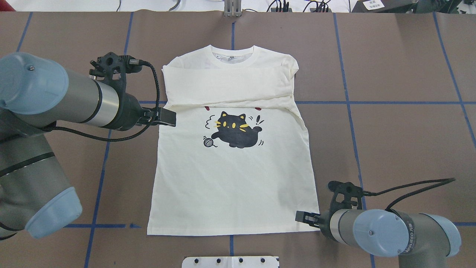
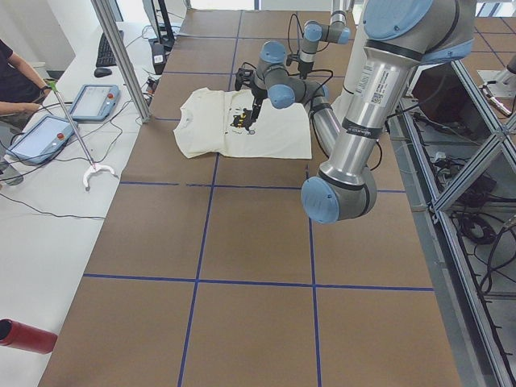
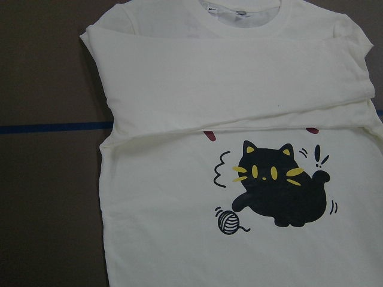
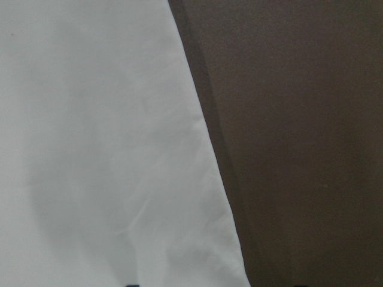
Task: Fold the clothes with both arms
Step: 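Move both grippers down to the hem corners nearest the robot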
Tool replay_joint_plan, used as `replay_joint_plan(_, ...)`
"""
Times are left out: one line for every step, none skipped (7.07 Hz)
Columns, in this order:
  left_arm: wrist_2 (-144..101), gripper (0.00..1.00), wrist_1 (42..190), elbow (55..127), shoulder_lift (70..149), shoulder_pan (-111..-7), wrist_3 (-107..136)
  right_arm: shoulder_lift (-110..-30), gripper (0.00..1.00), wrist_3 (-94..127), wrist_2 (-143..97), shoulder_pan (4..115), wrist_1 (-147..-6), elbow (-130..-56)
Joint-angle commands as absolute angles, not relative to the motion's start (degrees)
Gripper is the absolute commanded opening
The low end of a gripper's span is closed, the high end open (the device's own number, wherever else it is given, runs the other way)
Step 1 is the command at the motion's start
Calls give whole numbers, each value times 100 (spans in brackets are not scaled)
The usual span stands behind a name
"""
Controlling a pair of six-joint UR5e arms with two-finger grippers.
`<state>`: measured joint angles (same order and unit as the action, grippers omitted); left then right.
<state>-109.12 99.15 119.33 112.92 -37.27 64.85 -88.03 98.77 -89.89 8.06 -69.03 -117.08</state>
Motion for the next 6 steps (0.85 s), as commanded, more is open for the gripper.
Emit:
replay_joint_plan(-10916,100,9914,11944,11294,-3727,6486,-8824,11,9879,-9026,800,-6908,-11707)
replay_joint_plan(-10916,100,9923,11936,11294,-3727,6486,-8824,0,9879,-9026,809,-6917,-11716)
replay_joint_plan(-10916,100,9914,11944,11294,-3727,6486,-8824,0,9879,-9018,817,-6917,-11742)
replay_joint_plan(-10925,100,9914,11953,11285,-3727,6486,-8876,0,9888,-8983,817,-6917,-11855)
replay_joint_plan(-10925,100,9914,11927,11233,-3692,6539,-8938,0,9888,-8982,817,-6917,-12022)
replay_joint_plan(-10873,100,10018,11901,10902,-3326,7444,-8973,0,9888,-8982,826,-6917,-12197)
